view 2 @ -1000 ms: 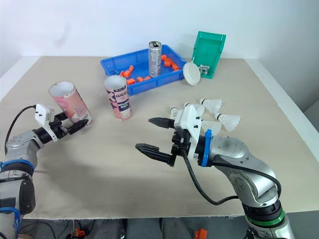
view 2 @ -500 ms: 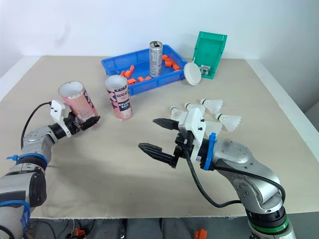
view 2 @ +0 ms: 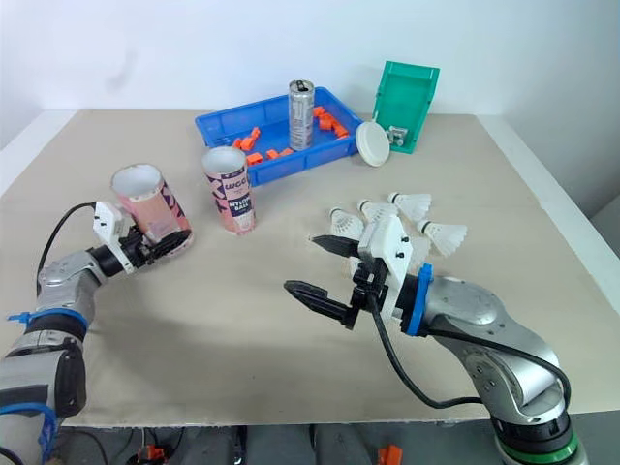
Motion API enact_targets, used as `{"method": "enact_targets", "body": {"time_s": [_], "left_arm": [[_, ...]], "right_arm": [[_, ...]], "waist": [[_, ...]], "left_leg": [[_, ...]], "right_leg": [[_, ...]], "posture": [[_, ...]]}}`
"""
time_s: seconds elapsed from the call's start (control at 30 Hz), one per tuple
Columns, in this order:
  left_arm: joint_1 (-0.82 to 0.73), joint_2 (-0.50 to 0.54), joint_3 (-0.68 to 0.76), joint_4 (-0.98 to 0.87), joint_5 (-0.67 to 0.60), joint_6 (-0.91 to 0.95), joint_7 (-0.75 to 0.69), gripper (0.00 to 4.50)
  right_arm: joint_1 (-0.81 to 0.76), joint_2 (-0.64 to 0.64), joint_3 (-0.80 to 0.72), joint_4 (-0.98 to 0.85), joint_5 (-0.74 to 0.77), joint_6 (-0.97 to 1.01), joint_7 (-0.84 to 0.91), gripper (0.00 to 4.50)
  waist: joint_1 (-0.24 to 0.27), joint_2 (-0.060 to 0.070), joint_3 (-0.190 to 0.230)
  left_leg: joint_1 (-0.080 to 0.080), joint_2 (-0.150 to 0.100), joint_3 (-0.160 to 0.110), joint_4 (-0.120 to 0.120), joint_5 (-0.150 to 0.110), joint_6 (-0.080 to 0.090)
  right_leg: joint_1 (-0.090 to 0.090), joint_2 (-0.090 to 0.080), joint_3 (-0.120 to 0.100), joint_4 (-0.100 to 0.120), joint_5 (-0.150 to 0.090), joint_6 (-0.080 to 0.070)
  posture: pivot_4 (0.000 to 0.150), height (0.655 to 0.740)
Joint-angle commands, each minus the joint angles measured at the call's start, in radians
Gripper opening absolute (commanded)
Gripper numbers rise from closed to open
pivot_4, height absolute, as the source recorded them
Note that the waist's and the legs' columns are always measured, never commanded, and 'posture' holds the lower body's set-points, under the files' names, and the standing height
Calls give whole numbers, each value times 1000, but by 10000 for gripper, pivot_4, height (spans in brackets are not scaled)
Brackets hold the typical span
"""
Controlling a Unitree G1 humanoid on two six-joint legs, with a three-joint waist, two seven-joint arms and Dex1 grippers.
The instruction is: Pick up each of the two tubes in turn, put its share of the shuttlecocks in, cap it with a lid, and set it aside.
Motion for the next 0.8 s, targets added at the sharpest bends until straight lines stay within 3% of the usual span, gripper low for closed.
{"method": "enact_targets", "body": {"time_s": [0.03,0.17,0.27,0.37,0.57,0.8], "left_arm": [[70,70,-57,-275,-23,132,-115,30956],[169,189,-123,-606,-71,344,-244,30956],[213,273,-196,-719,-27,340,-329,30956],[212,333,-279,-741,44,271,-394,30956],[140,338,-360,-752,65,257,-454,30956],[99,375,-452,-731,67,200,-458,30956]], "right_arm": [[52,-23,-63,-53,-11,10,-46,45000],[168,-33,-162,-133,47,51,-97,45000],[233,-26,-152,-172,31,71,-142,45000],[270,0,-101,-180,-30,83,-217,45000],[226,106,18,-86,-192,86,-380,45000],[176,182,64,37,-291,47,-408,45000]], "waist": [[0,0,0],[0,0,0],[0,0,0],[0,0,0],[-1,0,0],[-1,0,0]], "left_leg": [[0,0,0,0,0,0],[-2,0,-1,0,0,0],[-1,1,-1,0,0,0],[2,1,1,0,0,0],[3,1,3,2,1,1],[1,1,5,0,0,2]], "right_leg": [[0,0,0,0,0,0],[-1,0,-1,0,-2,-1],[-1,0,-1,0,-4,-5],[1,-1,-1,0,-4,-6],[1,-3,-1,0,-2,-8],[-1,-3,-1,0,-4,-7]], "posture": [[1500,7400],[1500,7400],[1500,7400],[1500,7400],[1500,7400],[1500,7400]]}}
